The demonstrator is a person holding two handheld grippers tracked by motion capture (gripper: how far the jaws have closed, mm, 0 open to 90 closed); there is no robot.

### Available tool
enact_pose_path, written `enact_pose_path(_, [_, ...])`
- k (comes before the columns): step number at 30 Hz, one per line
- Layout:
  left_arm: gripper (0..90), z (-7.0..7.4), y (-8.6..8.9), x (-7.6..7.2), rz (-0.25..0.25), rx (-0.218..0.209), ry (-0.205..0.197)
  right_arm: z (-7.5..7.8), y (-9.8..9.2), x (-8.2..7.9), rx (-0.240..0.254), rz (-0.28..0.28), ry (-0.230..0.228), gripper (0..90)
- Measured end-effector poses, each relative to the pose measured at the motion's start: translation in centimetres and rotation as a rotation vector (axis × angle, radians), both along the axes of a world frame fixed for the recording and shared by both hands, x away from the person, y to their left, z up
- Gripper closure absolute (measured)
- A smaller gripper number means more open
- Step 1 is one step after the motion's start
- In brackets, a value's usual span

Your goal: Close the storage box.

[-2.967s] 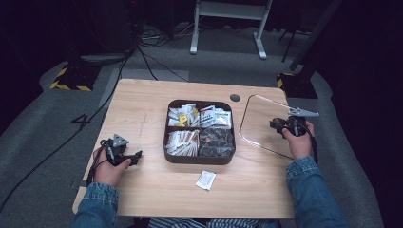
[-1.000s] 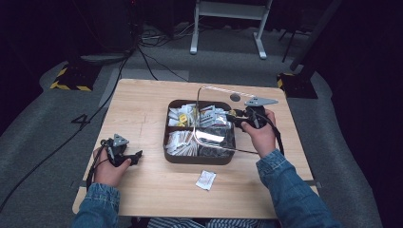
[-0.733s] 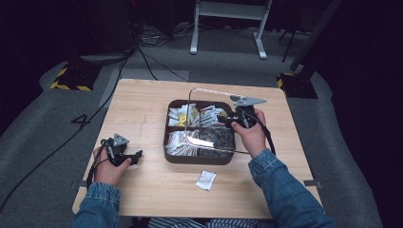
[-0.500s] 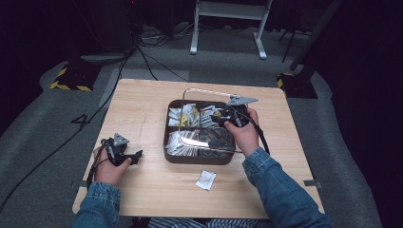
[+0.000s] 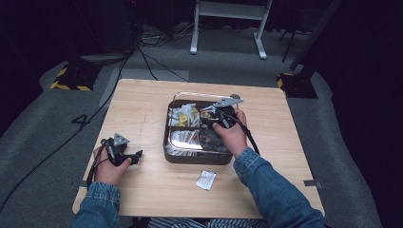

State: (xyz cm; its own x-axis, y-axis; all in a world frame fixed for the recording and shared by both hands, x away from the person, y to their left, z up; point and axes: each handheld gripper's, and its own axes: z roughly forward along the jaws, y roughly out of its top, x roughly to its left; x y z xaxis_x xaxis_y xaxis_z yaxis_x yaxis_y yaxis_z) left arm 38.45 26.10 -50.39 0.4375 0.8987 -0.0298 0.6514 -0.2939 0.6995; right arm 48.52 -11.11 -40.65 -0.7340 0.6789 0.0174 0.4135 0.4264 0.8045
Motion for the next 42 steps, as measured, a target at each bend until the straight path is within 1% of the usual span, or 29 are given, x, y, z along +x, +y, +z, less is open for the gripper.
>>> enact_pose_path(3, [25.7,0.0,0.0,0.0,0.001,0.0,0.0,-0.4,0.6,0.1,-0.015,0.011,0.004,58.6])
enact_pose_path(7, [25.7,0.0,0.0,0.0,0.0,0.0,0.0,-1.0,1.3,0.3,-0.032,0.01,0.011,58.6])
enact_pose_path(15, [25.7,0.0,0.0,0.0,0.002,-0.001,-0.003,-2.0,1.7,0.6,-0.056,0.0,0.028,58.6])
enact_pose_path(24, [25.7,0.0,0.0,0.0,0.002,-0.001,-0.003,-2.8,2.1,0.6,-0.067,0.002,0.045,58.6])
enact_pose_path(31, [25.7,0.0,0.0,0.0,0.002,-0.001,-0.003,-3.0,2.3,0.6,-0.068,0.003,0.049,58.6])
enact_pose_path(42, [25.7,0.0,0.0,0.0,0.002,0.0,-0.003,-3.4,2.3,0.8,-0.066,0.001,0.031,58.5])
